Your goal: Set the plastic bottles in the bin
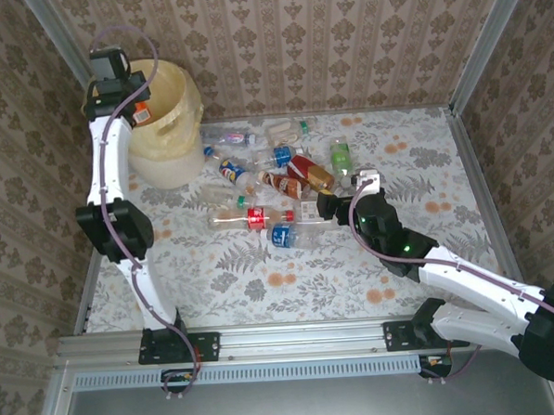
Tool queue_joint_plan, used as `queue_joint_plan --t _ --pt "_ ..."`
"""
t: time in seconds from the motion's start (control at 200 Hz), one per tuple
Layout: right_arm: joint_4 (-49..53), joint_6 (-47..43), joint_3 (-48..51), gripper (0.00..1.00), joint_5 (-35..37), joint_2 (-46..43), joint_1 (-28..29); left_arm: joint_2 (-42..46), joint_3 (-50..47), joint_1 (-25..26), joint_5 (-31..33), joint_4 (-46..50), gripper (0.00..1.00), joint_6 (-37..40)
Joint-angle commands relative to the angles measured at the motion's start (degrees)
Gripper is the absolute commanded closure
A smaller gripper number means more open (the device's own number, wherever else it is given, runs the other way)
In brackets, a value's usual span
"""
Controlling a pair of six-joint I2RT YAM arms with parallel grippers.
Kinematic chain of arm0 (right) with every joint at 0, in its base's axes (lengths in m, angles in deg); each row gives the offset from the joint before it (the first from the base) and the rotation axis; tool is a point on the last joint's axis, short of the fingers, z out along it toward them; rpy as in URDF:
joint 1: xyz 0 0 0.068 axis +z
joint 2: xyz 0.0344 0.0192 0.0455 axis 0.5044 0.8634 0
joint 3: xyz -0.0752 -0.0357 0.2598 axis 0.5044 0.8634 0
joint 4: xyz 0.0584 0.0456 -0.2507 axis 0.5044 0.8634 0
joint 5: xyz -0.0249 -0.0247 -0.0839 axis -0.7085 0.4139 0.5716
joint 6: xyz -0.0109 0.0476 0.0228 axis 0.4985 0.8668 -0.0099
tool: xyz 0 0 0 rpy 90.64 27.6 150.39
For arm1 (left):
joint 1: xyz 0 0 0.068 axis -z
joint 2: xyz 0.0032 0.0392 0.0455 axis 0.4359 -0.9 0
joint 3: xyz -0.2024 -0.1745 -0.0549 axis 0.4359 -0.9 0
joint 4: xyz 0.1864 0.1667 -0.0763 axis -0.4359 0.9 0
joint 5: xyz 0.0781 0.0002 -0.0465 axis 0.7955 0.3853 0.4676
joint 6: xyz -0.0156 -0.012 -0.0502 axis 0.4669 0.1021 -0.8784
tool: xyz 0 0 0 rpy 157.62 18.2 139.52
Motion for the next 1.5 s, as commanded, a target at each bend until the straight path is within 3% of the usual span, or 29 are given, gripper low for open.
queue_joint_plan --t 0.0,0.11,0.26,0.435,0.65,1.01,1.235,1.495 --pt "0.0 1.3 -0.2 0.00 -0.5 -0.9 -0.2 -2.4 3.2 0.4 -4.6 2.8 0.48 -2.2" --pt "0.9 1.9 -0.4 0.00 -0.7 -1.2 -0.2 -4.9 3.7 0.2 -7.5 2.9 0.46 -2.1" --pt "3.1 2.6 -0.9 0.00 -1.3 -2.1 -0.2 -7.3 4.9 0.2 -6.8 4.3 0.44 -3.5" --pt "6.3 3.5 -1.0 0.00 -1.3 -3.1 -0.2 -8.3 5.6 0.2 -7.2 4.9 0.29 -4.8" --pt "8.1 7.4 -0.1 0.00 2.6 -3.1 -0.6 -6.4 5.9 0.4 -11.6 5.1 0.20 -6.6" --pt "8.0 9.9 1.0 0.00 1.2 -2.6 -2.7 -1.7 5.9 2.9 -15.8 3.7 0.00 -7.5" --pt "6.7 12.4 2.7 0.00 -2.6 -0.9 -5.1 3.3 4.5 4.5 -20.7 1.6 0.00 -9.6" --pt "4.6 11.3 4.5 0.00 -10.0 2.9 -7.2 13.4 -9.2 5.1 -26.5 -8.5 0.00 -15.7"
